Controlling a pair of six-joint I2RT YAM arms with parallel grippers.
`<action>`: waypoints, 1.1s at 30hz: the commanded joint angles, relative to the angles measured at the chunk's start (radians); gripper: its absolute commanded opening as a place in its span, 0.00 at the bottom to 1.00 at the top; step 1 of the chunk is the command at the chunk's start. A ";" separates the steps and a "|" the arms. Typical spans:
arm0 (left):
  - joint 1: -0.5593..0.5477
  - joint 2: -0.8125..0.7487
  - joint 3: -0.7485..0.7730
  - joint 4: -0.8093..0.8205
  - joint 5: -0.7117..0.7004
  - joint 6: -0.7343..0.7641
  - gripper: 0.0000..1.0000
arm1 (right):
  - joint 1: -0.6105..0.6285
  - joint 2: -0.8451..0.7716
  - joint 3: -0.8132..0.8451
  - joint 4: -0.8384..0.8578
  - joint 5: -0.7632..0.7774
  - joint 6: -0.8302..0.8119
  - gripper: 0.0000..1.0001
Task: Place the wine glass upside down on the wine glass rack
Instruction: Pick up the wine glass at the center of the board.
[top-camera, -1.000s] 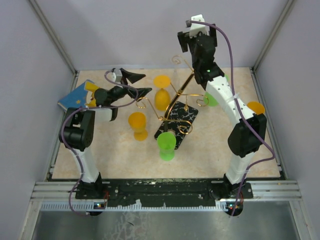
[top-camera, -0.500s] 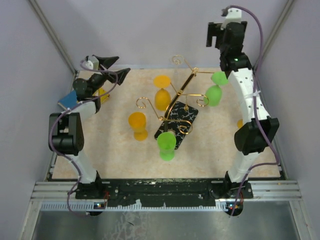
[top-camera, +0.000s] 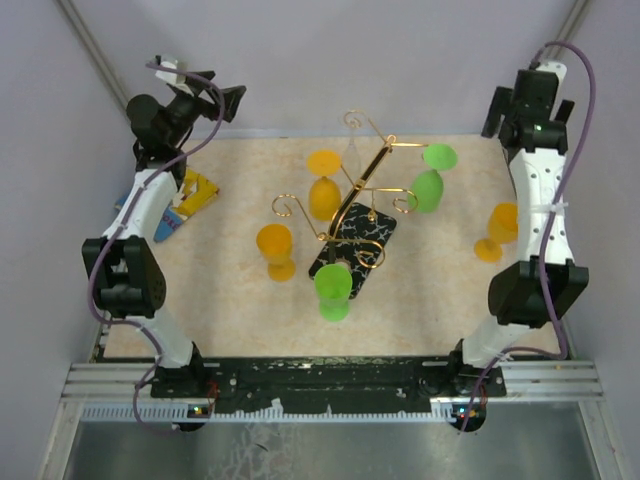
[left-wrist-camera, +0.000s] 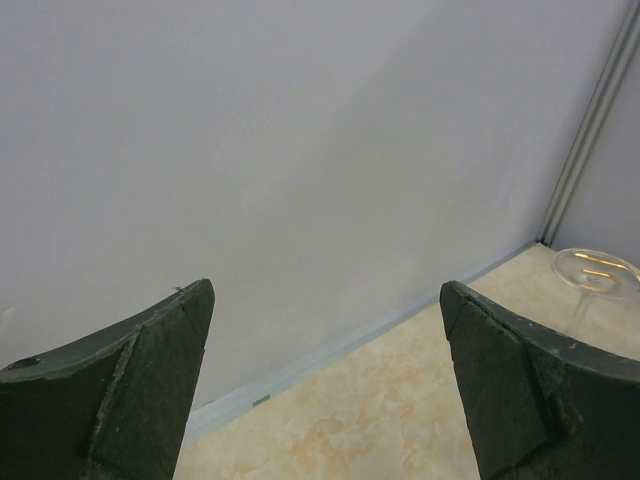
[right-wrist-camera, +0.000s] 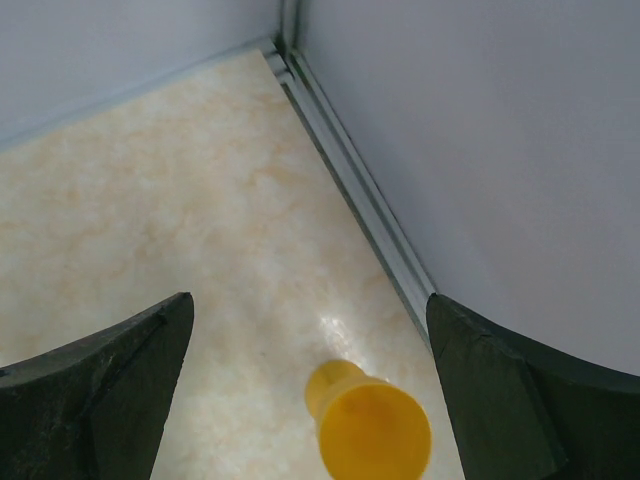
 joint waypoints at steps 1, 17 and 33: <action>-0.001 0.021 0.057 -0.120 -0.068 0.009 1.00 | -0.063 -0.149 -0.093 -0.079 0.012 0.033 0.99; -0.002 0.066 0.043 -0.043 -0.040 -0.005 1.00 | -0.135 -0.303 -0.234 -0.047 -0.184 0.030 0.99; -0.002 0.037 0.004 -0.102 -0.046 0.051 1.00 | -0.135 -0.197 -0.180 -0.217 -0.158 0.029 0.98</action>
